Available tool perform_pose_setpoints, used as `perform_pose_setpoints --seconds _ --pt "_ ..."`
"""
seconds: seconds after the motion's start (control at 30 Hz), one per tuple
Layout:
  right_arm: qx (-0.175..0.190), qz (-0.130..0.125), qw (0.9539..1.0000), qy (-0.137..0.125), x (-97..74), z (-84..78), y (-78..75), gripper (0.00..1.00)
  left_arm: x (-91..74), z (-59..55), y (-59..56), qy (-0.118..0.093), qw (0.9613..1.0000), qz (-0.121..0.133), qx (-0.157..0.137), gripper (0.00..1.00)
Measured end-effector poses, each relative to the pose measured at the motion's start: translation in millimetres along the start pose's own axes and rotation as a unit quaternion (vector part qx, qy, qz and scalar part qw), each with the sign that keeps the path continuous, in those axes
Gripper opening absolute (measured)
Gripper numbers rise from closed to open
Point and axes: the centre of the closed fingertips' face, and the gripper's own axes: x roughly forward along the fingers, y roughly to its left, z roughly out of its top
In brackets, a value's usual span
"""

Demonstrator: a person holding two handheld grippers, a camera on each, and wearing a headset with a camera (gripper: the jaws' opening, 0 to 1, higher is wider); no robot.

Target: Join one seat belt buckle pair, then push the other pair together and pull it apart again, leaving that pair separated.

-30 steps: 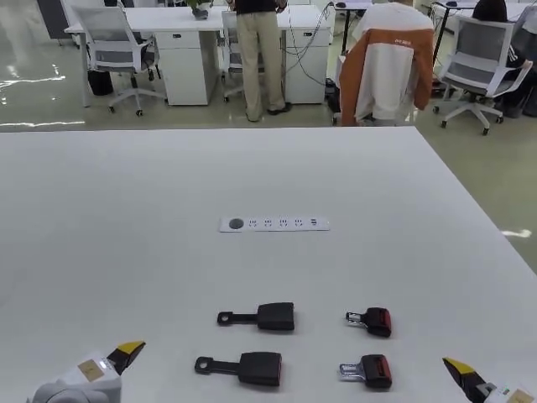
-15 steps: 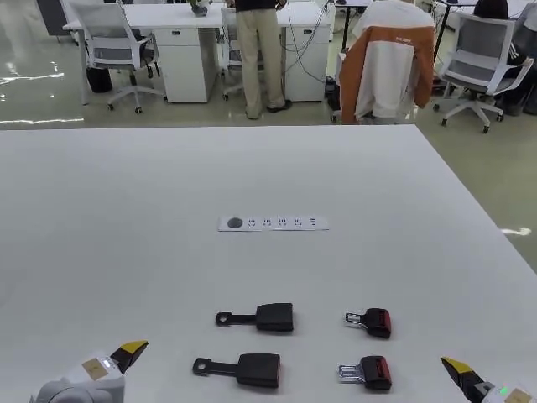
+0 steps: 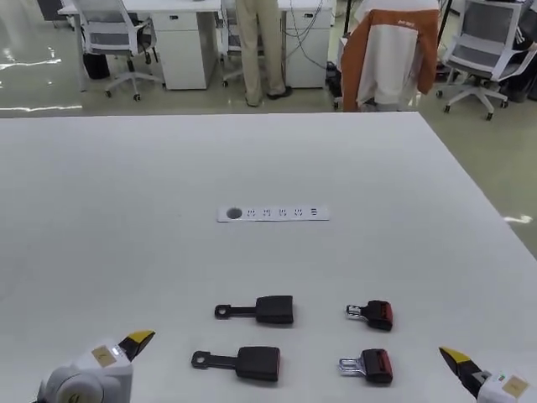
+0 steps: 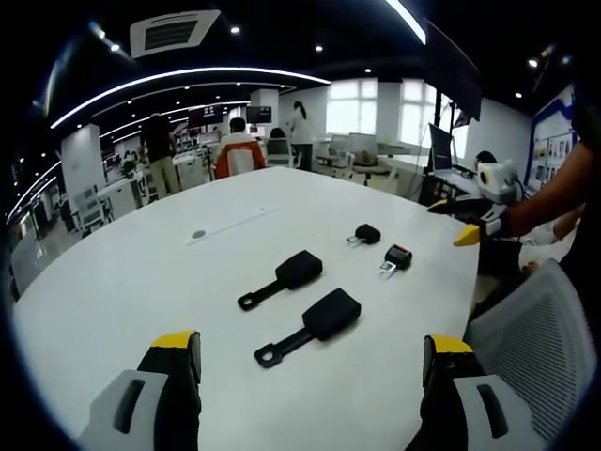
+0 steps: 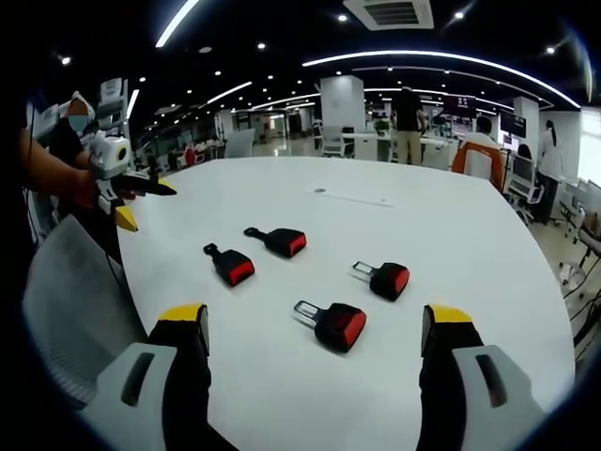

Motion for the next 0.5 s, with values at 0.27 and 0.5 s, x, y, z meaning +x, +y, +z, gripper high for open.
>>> perform_pose_setpoints --seconds 0.27,0.5 --pt "0.002 0.004 1.0 0.005 9.3 -0.3 -2.3 0.93 9.0 -0.6 1.5 0.005 1.0 -0.006 -0.001 1.0" --pt "0.005 0.009 0.9999 0.011 18.4 0.1 -3.4 0.93 20.5 -0.1 4.2 0.011 0.9998 -0.014 -0.002 1.0"
